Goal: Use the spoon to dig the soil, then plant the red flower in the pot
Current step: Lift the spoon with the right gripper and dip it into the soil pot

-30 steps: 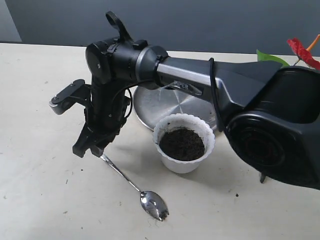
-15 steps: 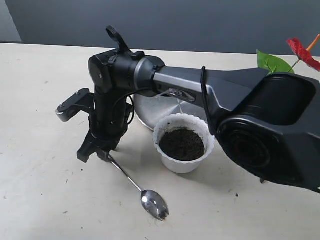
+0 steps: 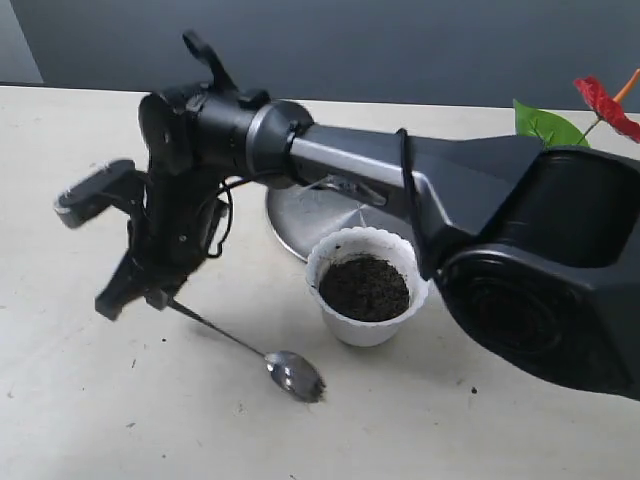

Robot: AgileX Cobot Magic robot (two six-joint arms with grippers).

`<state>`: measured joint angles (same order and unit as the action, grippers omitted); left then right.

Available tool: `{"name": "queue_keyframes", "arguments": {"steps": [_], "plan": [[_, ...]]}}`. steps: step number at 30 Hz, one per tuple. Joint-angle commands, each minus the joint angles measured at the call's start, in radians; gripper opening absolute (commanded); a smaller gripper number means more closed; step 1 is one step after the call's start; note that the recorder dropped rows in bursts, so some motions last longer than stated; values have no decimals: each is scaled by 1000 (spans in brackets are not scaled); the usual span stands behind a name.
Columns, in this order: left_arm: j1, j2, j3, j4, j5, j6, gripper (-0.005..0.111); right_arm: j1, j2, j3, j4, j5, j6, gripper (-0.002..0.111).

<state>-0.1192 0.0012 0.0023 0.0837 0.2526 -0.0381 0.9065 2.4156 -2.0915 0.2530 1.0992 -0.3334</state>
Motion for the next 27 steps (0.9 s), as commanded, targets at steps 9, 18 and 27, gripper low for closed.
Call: {"name": "queue_keyframes", "arguments": {"steps": [9, 18, 27], "plan": [[-5, -1, -2, 0, -13, -4, 1, -167, -333, -27, 5, -128, 65, -1], [-5, -1, -2, 0, -13, -4, 1, -258, -500, 112, 8, -59, 67, -1], [-5, -1, -2, 0, -13, -4, 1, -261, -630, 598, 114, -448, -94, -1]]}}
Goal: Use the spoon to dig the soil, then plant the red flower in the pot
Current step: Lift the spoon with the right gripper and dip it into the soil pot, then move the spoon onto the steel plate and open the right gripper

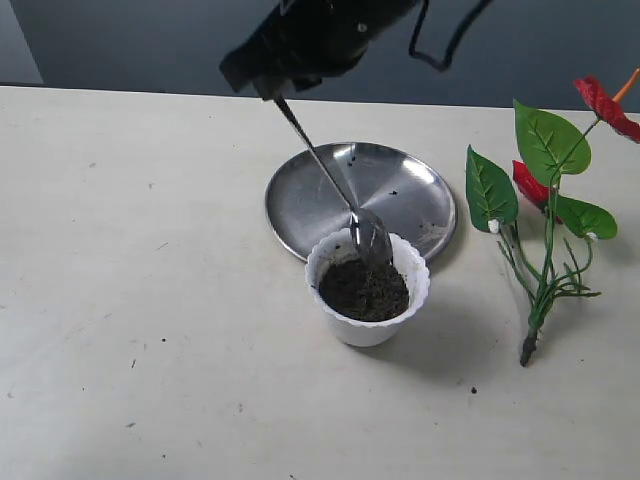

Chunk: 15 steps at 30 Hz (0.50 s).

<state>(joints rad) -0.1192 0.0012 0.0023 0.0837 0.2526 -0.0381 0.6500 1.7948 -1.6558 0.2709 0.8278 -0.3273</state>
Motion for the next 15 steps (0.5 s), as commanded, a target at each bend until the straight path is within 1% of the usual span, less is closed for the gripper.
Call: {"name": "queue_keyframes", "arguments": {"steps": [1, 4, 10, 12, 15], "plan": [[-5, -1, -2, 0, -13, -4, 1, -5, -4, 190, 123, -203, -128, -1], [-5, -1, -2, 0, -13, -4, 1, -5, 24, 252, 142, -290, -152, -1], [-5, -1, -2, 0, -13, -4, 1, -5, 25, 257, 83, -393, -152, -1], [-5, -1, -2, 0, -13, -4, 1, -5, 23, 254, 78, -397, -152, -1], [-5, -1, -2, 0, -13, -4, 1, -5, 4, 254, 78, -345, -148, -1]]}}
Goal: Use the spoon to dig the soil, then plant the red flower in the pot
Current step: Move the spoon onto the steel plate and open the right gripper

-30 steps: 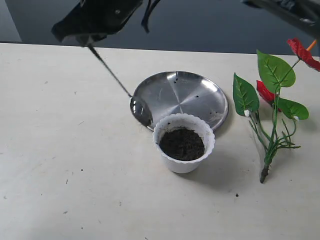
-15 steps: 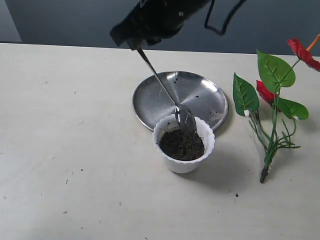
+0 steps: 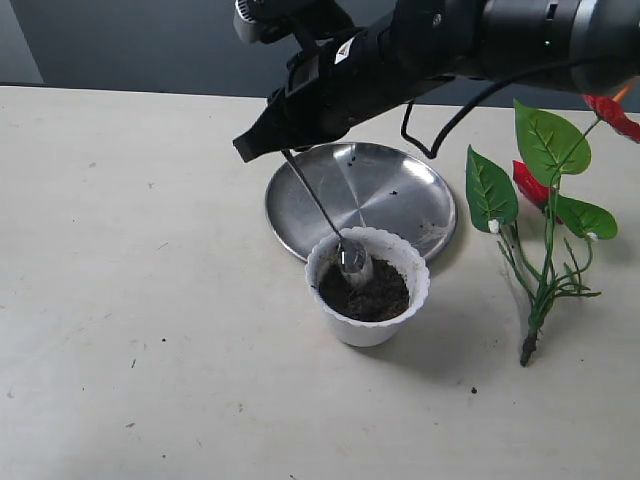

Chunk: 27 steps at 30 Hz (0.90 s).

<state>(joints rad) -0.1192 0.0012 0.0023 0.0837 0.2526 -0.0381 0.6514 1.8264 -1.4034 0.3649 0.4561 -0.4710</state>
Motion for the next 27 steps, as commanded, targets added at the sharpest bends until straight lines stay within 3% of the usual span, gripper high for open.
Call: {"name": "queue_keyframes", "arguments": {"steps": [1, 6, 15, 27], "plan": [[-5, -1, -2, 0, -13, -4, 1, -6, -35, 2, -16, 66, -4, -1], [-5, -1, -2, 0, -13, -4, 1, -6, -44, 2, -16, 141, -2, -1], [-5, -1, -2, 0, -13, -4, 1, -6, -1, 2, -32, 43, -2, -1], [-5, -1, -2, -2, -13, -4, 1, -41, -165, 2, -158, -44, -2, -1]]}}
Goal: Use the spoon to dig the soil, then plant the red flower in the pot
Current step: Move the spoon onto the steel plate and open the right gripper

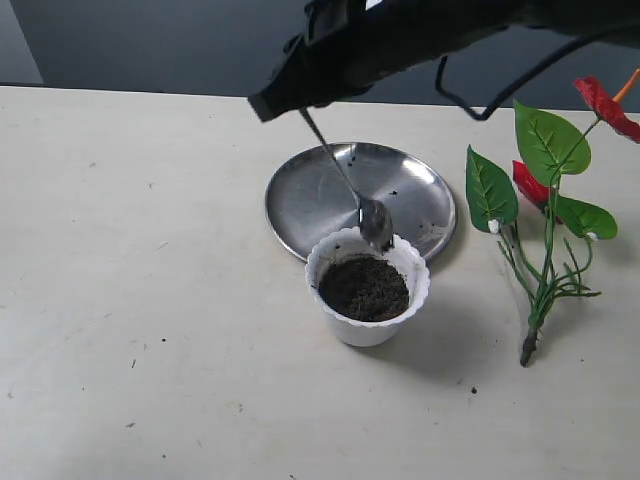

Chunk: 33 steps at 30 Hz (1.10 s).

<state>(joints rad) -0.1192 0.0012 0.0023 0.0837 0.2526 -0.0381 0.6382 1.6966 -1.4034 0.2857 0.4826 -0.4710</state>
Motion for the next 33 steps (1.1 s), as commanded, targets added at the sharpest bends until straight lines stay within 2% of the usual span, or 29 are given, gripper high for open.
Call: {"name": "queue_keyframes", "arguments": {"steps": [1, 10, 21, 33], "plan": [[-5, -1, -2, -2, -13, -4, 1, -39, -35, 2, -92, -90, -2, -1], [-5, -1, -2, -2, -13, -4, 1, -148, 135, 2, -169, -233, -2, -1], [-5, -1, -2, -2, -13, -4, 1, -148, 401, 2, -199, -428, -4, -1], [-5, -1, -2, -2, -13, -4, 1, -148, 440, 2, -199, -463, -4, 1]]}}
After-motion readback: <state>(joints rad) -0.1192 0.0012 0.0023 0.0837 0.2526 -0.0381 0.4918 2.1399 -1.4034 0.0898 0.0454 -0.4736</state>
